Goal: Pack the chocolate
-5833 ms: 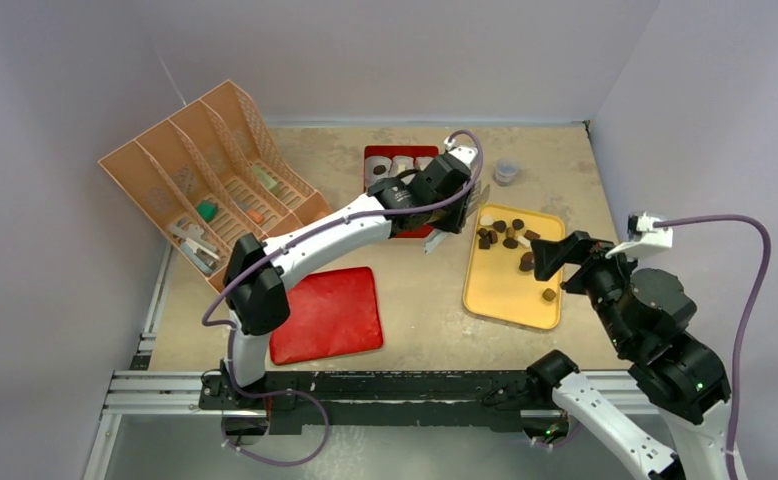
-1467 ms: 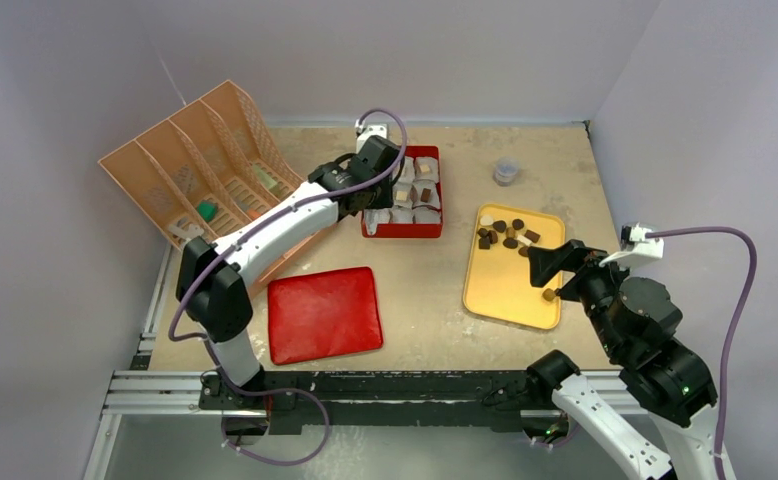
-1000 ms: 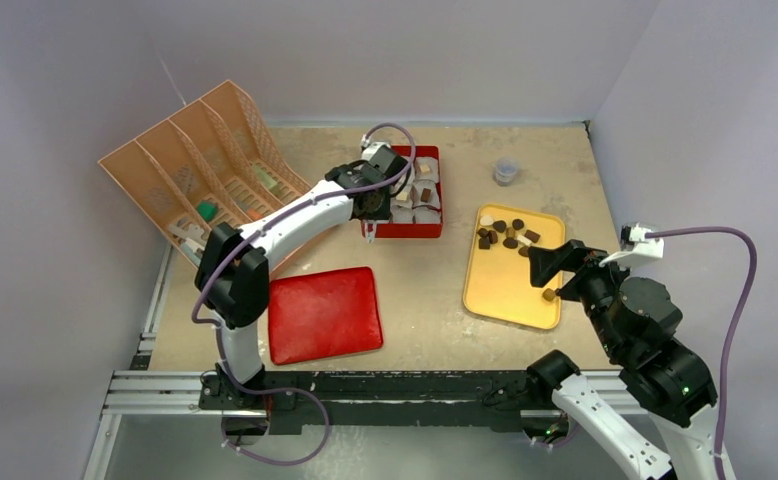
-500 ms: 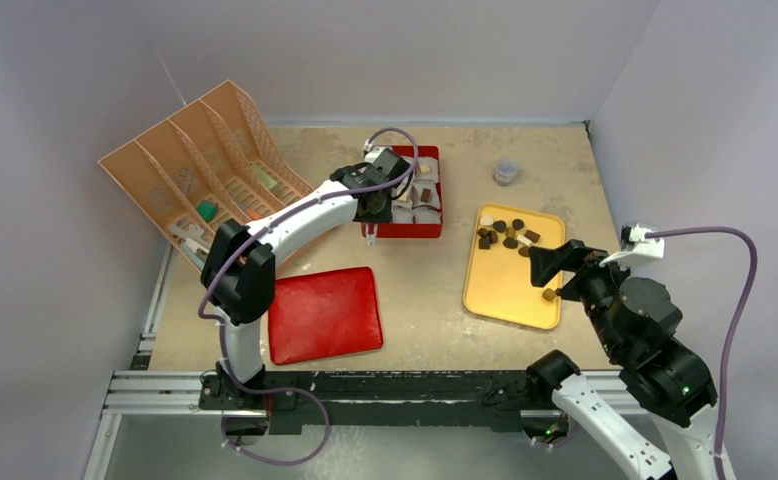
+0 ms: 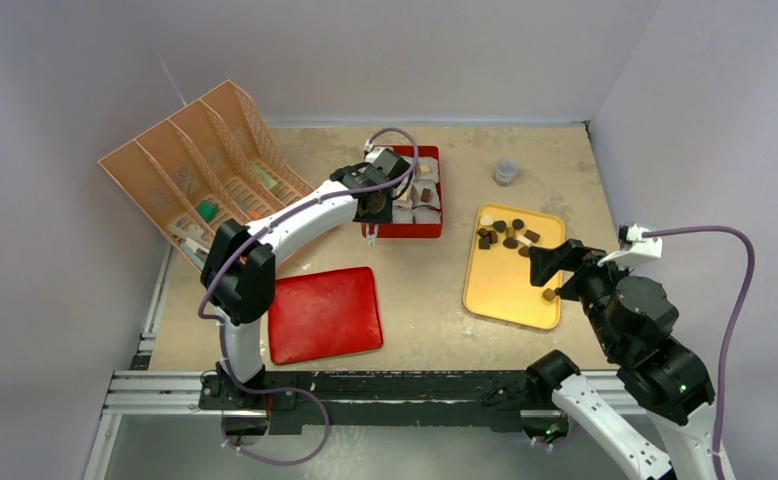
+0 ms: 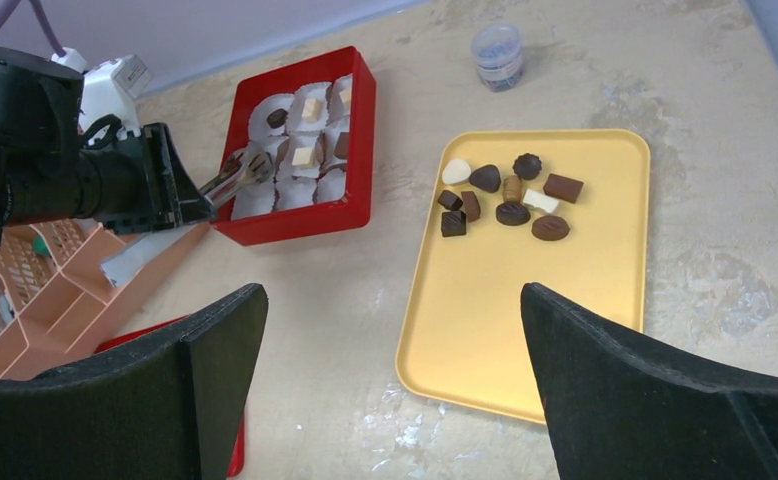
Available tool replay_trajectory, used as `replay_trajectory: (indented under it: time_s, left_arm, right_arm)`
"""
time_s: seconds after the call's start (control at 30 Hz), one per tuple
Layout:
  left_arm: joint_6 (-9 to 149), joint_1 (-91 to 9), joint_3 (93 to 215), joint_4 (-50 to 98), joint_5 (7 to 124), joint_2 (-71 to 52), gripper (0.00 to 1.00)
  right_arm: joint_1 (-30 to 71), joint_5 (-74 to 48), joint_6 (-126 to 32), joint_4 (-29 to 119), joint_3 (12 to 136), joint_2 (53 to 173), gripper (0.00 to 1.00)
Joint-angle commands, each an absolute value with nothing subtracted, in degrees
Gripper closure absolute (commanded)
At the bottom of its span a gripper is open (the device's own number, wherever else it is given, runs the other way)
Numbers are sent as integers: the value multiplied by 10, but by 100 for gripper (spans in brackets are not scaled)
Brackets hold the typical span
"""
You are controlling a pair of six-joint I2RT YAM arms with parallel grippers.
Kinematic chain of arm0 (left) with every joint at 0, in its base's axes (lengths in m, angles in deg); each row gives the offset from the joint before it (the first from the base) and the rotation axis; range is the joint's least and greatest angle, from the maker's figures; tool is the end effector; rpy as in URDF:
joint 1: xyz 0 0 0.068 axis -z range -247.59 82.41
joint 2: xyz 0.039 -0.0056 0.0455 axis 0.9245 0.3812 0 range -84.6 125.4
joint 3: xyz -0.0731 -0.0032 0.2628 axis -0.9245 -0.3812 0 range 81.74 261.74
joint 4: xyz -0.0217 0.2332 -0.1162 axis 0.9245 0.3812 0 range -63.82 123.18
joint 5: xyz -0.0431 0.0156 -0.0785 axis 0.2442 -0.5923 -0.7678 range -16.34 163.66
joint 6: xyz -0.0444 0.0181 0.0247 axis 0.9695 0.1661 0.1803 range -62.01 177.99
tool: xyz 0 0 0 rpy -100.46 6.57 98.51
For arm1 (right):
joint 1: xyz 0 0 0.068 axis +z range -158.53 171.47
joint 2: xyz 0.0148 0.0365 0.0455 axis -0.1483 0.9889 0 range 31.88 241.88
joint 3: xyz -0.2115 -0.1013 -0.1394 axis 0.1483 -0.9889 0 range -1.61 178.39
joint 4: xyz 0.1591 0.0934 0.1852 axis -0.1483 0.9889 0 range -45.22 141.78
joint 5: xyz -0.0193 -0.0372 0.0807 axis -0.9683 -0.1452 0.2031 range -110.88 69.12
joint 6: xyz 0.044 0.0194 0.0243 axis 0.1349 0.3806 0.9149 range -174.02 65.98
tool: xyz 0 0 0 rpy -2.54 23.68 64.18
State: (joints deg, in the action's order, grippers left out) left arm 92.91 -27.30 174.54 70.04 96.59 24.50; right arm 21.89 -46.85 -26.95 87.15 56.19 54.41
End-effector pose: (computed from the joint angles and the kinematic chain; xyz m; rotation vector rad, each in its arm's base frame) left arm 0.3228 -0.2555 0.2592 -0.0176 2.4961 -0.0047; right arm 0.0482 0.0102 0.3920 0.2898 1.6705 0.3698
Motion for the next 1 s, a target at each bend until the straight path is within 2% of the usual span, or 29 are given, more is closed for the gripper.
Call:
replay_trajectory:
  time_s: [0.0, 0.5, 0.97]
  left_arm:
    - [918, -275, 1777, 684, 972, 232, 64]
    - [902, -274, 1778, 662, 965, 180, 63]
    - [862, -243, 1773, 599, 866, 128, 67]
  right_arm:
    - [219, -474, -273, 841, 567, 559, 1]
    - [219, -477, -262, 831, 567, 562, 1]
    - [219, -476, -270, 828, 579, 566, 1]
